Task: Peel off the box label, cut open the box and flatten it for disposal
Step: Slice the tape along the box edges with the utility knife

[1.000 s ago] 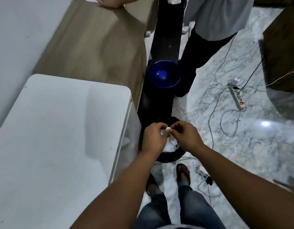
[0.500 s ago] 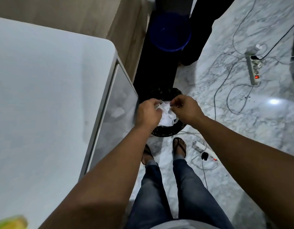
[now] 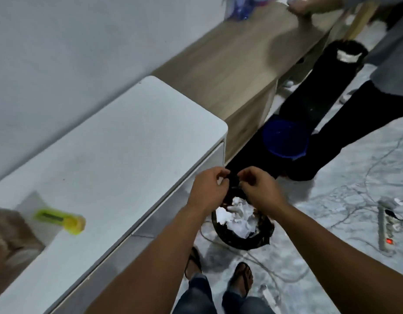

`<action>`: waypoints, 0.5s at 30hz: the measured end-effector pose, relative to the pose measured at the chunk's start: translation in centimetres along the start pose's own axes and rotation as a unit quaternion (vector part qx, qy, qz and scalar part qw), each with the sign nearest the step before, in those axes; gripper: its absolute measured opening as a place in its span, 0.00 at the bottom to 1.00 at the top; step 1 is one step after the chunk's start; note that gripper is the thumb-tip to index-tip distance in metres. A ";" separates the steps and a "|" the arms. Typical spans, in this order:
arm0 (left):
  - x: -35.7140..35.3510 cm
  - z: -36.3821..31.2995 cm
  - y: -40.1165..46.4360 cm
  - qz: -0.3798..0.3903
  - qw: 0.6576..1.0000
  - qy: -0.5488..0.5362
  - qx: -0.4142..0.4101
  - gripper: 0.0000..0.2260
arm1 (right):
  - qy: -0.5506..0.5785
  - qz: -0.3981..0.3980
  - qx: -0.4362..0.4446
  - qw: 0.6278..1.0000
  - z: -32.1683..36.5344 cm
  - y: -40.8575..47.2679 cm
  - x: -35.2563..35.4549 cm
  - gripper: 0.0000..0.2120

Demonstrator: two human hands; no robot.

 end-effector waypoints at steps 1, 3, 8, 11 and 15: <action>1.3 0.2 -0.8 -0.018 1.000 -0.010 0.006 0.12 | -0.001 0.010 0.022 1.000 1.5 0.3 -0.3 0.09; 4.0 0.7 -2.3 -0.056 0.998 -0.025 0.015 0.12 | -0.002 0.032 0.064 0.997 4.6 0.8 -1.1 0.08; 11.3 3.7 -6.6 -0.151 0.986 -0.056 0.040 0.12 | -0.029 0.096 0.172 0.980 12.2 1.0 -5.3 0.06; 15.6 7.0 -9.7 -0.202 0.974 -0.083 0.065 0.12 | -0.043 0.135 0.210 0.967 16.3 0.2 -9.3 0.06; 20.9 12.4 -14.1 -0.258 0.954 -0.113 0.102 0.11 | -0.041 0.183 0.242 0.952 21.0 -1.7 -15.8 0.06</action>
Point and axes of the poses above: each hand's wrist, its own y-axis towards the middle knuckle, its own x-axis out of the back of the hand, z = x × y, the point moved 7 cm from there along y, towards the middle knuckle, and after that the axes turned 12 degrees about x, right-handed, at the moved point
